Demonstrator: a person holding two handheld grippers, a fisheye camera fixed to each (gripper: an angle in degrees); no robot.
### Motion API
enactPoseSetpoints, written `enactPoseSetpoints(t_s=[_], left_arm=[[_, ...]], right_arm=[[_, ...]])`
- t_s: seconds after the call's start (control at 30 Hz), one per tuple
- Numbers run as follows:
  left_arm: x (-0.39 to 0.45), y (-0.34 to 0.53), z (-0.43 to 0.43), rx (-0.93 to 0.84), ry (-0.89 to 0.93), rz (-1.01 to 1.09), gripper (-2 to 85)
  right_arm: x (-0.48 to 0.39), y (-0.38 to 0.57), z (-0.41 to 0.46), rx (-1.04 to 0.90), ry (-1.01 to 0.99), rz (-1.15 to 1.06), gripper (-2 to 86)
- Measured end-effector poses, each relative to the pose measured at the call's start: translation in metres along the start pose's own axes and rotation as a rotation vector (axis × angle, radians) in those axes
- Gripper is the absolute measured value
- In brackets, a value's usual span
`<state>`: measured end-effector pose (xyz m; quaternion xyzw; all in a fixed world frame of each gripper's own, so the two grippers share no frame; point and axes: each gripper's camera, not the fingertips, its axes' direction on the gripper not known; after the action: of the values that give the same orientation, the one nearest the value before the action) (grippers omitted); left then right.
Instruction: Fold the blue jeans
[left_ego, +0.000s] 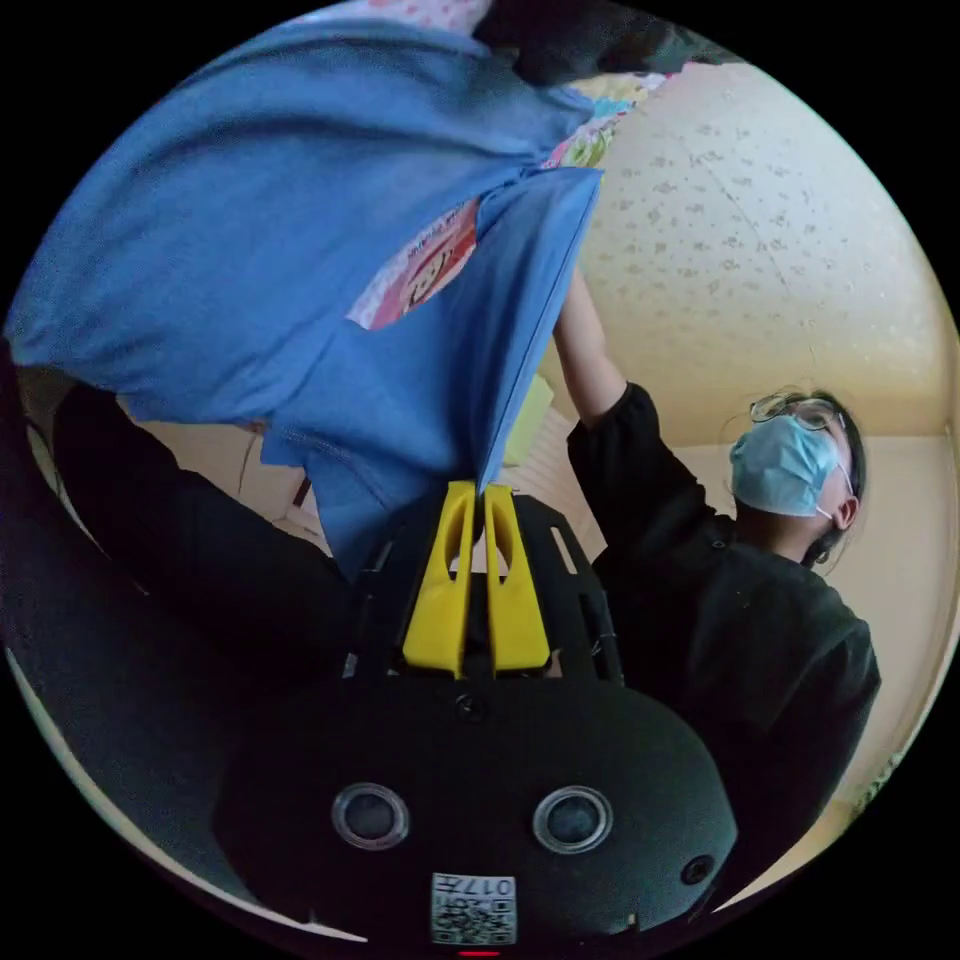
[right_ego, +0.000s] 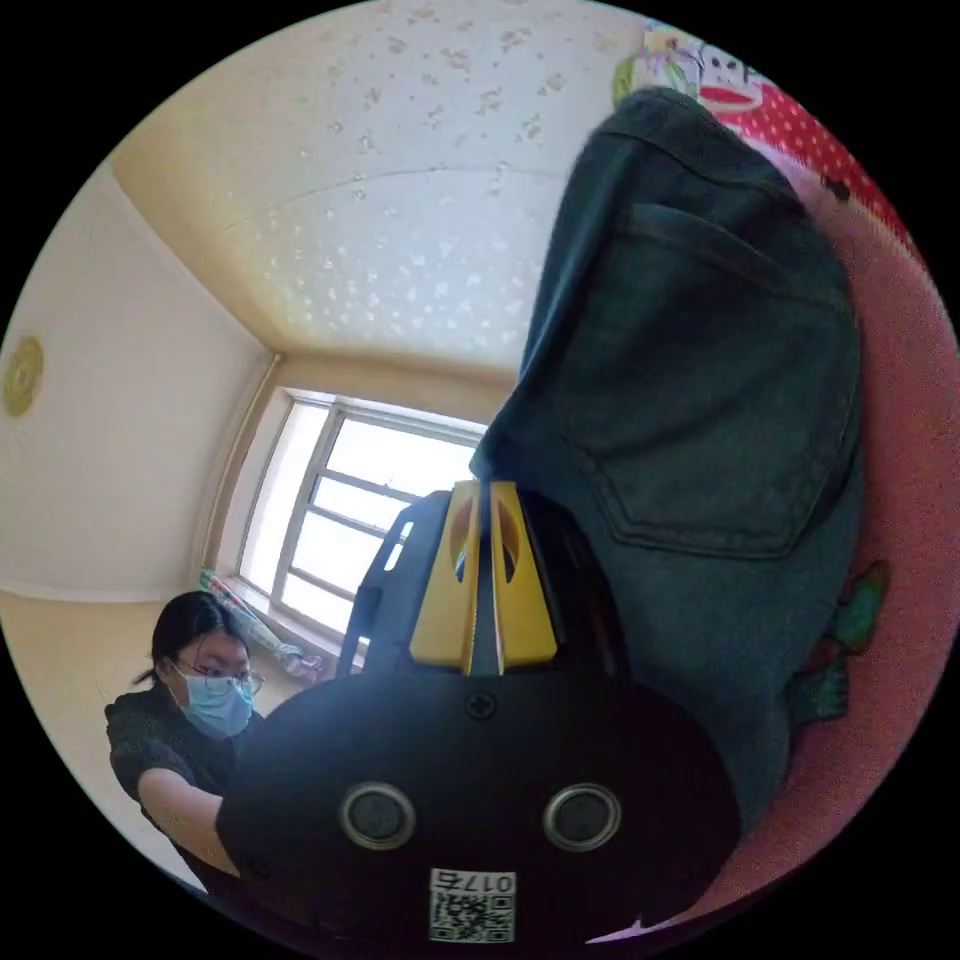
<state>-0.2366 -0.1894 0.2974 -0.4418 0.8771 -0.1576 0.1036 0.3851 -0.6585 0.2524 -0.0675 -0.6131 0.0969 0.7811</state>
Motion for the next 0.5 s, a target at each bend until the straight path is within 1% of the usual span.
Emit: enactPoseSetpoints(t_s=[0.03,0.1,0.17,0.23,0.27,0.3,0.33,0.37,0.4,0.43,0.47,0.5], left_arm=[[-0.001,0.0,-0.014,0.022,-0.01,-0.004,-0.8],[-0.001,0.004,-0.062,0.111,-0.096,-0.035,-0.5],[0.002,0.005,-0.085,0.144,-0.154,-0.042,-0.1],[-0.002,0.002,-0.097,0.128,-0.208,-0.111,1.0],[-0.004,-0.002,-0.104,0.115,-0.269,-0.175,2.3],[0.003,-0.003,-0.109,0.116,-0.36,-0.193,3.9],[0.009,-0.004,-0.111,0.114,-0.411,-0.188,4.6],[0.025,-0.006,-0.113,0.1,-0.51,-0.164,5.1],[0.045,-0.009,-0.112,0.091,-0.609,-0.122,5.9],[0.055,-0.01,-0.111,0.089,-0.654,-0.094,6.5],[0.077,-0.015,-0.105,0.079,-0.743,-0.025,7.5],[0.099,-0.022,-0.095,0.068,-0.826,0.057,8.2]], right_arm=[[0.014,0.008,0.022,-0.021,0.03,0.034,2.6],[0.026,0.02,0.042,-0.051,0.084,0.05,3.2],[0.033,0.029,0.051,-0.091,0.088,0.049,3.9],[0.026,0.047,0.049,-0.154,0.103,0.029,5.3],[0.021,0.053,0.048,-0.179,0.122,0.022,5.6],[0.008,0.069,0.044,-0.245,0.171,0.005,6.3],[-0.008,0.09,0.038,-0.321,0.238,-0.022,6.9],[-0.015,0.102,0.035,-0.359,0.284,-0.03,7.3],[-0.028,0.129,0.026,-0.427,0.395,-0.033,7.9],[-0.039,0.161,0.015,-0.474,0.505,-0.032,8.7],[-0.043,0.179,0.008,-0.487,0.56,-0.025,9.1],[-0.047,0.217,-0.006,-0.5,0.661,0.008,10.0]])
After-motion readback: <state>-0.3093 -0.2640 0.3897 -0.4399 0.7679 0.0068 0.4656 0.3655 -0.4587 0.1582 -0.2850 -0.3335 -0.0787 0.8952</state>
